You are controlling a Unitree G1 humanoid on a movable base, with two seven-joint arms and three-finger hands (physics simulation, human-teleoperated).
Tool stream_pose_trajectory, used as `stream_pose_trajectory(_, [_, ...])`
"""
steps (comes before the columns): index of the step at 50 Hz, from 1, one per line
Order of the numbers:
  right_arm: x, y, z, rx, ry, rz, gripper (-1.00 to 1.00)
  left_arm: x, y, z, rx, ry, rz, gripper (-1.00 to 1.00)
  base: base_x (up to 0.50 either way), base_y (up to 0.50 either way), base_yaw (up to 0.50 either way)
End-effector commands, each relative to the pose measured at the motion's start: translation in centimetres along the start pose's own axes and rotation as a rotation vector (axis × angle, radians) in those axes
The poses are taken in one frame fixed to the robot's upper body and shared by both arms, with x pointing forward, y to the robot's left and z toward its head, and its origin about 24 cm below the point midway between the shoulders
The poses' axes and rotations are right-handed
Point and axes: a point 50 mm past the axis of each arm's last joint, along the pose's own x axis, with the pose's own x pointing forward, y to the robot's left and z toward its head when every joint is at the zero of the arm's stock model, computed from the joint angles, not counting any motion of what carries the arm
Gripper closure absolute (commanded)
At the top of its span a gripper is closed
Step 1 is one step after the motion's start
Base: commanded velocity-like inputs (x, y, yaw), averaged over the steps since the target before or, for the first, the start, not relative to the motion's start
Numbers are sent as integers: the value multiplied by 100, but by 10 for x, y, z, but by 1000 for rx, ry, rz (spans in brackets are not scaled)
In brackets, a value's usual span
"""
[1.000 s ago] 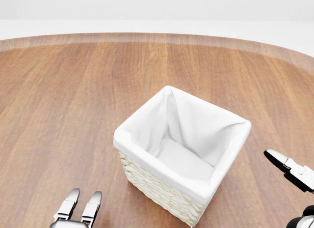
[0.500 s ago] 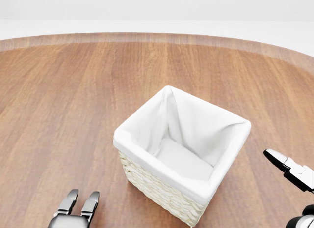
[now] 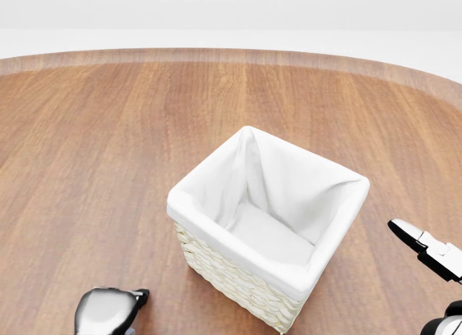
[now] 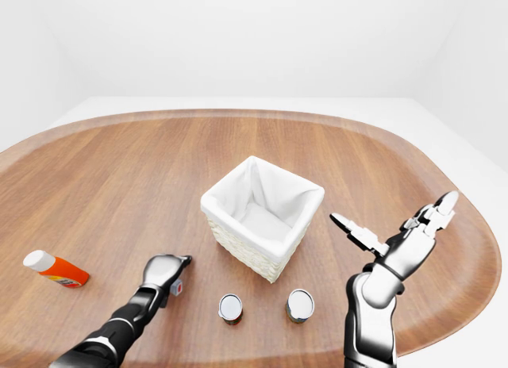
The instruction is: Pick up the alphabet soup and the cream cheese box, and put them in the basket.
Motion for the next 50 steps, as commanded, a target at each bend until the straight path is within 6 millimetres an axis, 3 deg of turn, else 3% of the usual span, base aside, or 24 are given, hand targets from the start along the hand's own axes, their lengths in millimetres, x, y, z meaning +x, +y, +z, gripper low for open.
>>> stream_pose_trajectory(1, [0,0,0,-1,2,2,-100,-40,-53,-8,-7,45,-211,100,0,0,0])
stream_pose_trajectory(12, [0,0,-1,-3,3,3,-100,-47,-56,-14,-2,48,-184,100,0,0,0])
stream_pose_trajectory(33, [-1,0,-1,-4,2,4,-100,-70,-14,-16,-17,55,168,100,0,0,0])
stream_pose_trajectory(50, [0,0,0,-3,0,4,-100,-74,8,-20,-23,99,287,100,0,0,0])
